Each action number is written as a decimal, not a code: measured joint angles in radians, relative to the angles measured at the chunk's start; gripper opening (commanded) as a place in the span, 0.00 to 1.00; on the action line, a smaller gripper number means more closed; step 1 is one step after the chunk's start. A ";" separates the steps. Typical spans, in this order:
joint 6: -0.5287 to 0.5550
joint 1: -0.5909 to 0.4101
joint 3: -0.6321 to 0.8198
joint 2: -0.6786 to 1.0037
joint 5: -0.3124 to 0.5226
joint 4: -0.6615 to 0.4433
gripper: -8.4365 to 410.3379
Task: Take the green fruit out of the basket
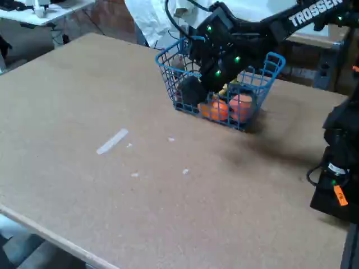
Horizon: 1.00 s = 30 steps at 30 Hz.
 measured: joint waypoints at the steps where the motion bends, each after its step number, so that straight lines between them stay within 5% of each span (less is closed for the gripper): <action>1: 0.000 0.000 0.000 0.000 0.000 -0.002 0.55; 30: 0.000 0.002 0.000 0.000 0.000 0.008 0.55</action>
